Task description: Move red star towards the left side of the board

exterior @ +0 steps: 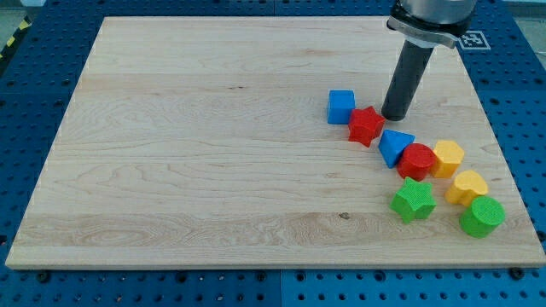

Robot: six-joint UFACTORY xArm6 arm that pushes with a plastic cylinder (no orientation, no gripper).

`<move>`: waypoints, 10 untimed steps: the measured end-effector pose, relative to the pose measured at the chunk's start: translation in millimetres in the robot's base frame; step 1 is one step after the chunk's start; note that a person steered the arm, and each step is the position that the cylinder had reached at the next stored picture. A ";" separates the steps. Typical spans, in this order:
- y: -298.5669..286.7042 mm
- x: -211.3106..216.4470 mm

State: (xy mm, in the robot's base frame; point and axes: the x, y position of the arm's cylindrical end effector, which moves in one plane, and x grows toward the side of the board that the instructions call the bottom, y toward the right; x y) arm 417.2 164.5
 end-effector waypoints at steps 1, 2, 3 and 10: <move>1.5 0.0; -7.7 0.0; -6.7 0.2; -105.5 32.1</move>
State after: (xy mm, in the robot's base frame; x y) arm 449.3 59.0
